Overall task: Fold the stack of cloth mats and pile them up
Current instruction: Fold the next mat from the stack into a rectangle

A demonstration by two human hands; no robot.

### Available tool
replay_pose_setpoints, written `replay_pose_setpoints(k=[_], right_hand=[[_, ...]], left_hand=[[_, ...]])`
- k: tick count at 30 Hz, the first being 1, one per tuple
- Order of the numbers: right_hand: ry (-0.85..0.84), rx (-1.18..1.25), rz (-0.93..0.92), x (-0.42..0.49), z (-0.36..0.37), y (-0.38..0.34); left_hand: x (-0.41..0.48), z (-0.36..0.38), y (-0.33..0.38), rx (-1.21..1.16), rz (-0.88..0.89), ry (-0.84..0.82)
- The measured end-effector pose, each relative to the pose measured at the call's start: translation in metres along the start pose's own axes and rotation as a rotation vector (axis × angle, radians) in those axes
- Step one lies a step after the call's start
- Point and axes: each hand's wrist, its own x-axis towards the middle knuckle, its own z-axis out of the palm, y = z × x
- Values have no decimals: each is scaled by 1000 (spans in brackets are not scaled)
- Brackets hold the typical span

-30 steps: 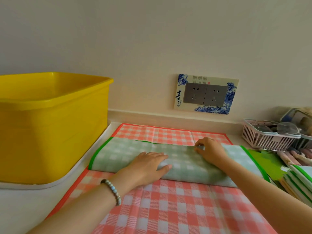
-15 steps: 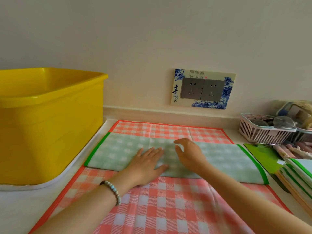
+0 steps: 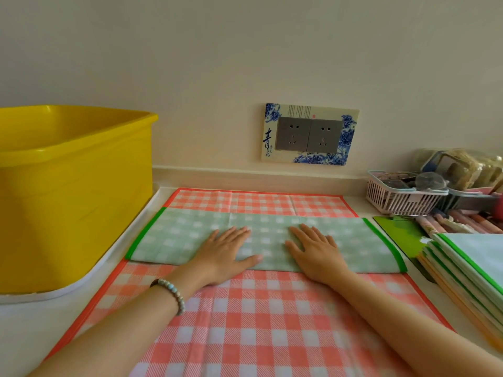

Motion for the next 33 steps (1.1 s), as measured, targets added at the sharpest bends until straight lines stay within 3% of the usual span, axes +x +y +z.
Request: replay_pose_setpoints(k=[9, 16, 20, 25, 33], right_hand=[[-81, -141, 173, -29, -33, 90], [-115, -126, 194, -24, -38, 90], [-23, -40, 67, -17, -36, 52], [-62, 70, -154, -17, -13, -21], [-87, -13, -167, -20, 1, -30]], left_hand=[[-2, -2, 2, 4, -2, -20], [-2, -1, 4, -4, -5, -16], [-2, -2, 5, 1, -6, -19], [-2, -2, 7, -5, -23, -8], [1, 3, 2, -31, -16, 26]])
